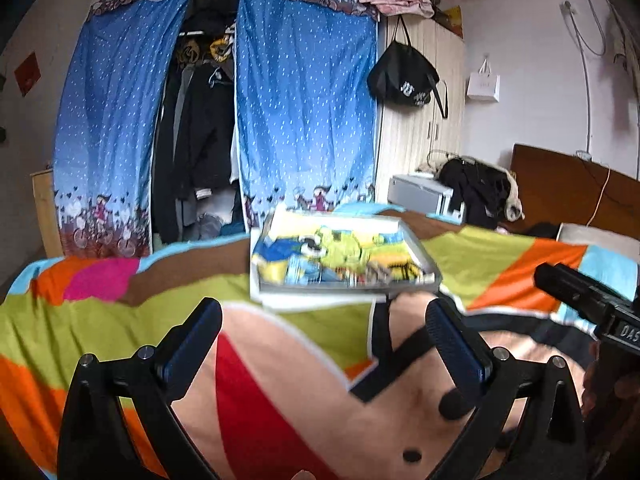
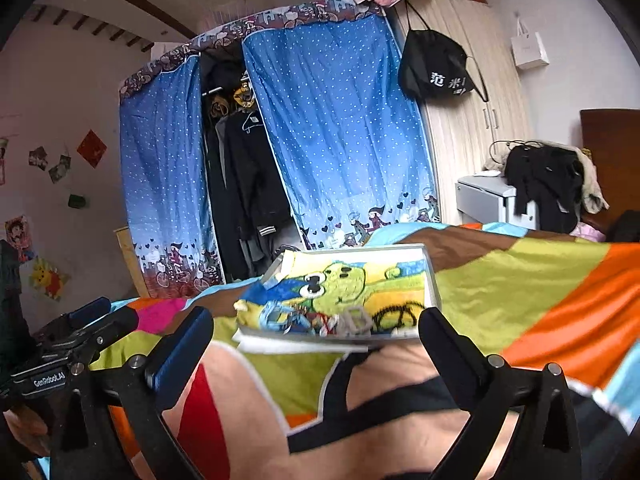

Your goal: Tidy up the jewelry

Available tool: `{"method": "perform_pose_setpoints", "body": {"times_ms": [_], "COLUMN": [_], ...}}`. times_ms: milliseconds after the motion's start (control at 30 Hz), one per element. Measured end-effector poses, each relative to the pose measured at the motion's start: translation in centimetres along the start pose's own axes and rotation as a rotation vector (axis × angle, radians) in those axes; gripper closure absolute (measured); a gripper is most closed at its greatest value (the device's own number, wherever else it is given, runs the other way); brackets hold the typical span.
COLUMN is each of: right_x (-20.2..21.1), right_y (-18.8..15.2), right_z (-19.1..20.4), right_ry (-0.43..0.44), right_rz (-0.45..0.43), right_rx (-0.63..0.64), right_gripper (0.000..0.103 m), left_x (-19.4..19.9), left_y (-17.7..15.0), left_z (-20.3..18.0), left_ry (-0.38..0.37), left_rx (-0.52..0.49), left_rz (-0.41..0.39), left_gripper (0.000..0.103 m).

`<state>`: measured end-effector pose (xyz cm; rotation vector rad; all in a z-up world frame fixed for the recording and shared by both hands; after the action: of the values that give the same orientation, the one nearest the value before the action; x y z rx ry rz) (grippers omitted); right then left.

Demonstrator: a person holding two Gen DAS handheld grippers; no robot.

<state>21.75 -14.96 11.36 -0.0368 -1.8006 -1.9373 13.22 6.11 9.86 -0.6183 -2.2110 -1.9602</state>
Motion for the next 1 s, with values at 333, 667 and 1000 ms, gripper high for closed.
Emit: {"method": "perform_pose_setpoints", "body": {"times_ms": [333,667,1000], "right_x": [5.2,5.5,5.2], "right_y": [-6.5,-11.2,-12.4], "right_z": [0.3,0.1,-1.0], "right_ry": [-0.068,-0.086,-0.085], "right_rz": [0.000,0.045,0.080], "right_rx": [0.042,0.088,0.057], "right_gripper": [0.000,0.000,0.000], "left_x": [1.8,1.8,1.9], "left_y": [-7.2,-10.2,-10.9], "left_z": [-0.7,-0.2,-0.3], "left_ry": [0.038,0.056,0.059], "left_rx": [0.027,0.074,0.081], "left_rz": [0.048,0.090,0.110], "left_gripper": [0.003,0.003,0.003]}}
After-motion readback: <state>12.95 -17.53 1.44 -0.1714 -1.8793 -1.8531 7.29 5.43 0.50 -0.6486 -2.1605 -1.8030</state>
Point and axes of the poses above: each gripper's, at about its wrist camera, not at the fingertips, and x roughly against the way its jaws point, z to its left, y to its top, the point moved 3 cm from there along -x, roughly the way its jaws point, and after that the axes turned 13 degrees about -y, right-handed, at the moved point
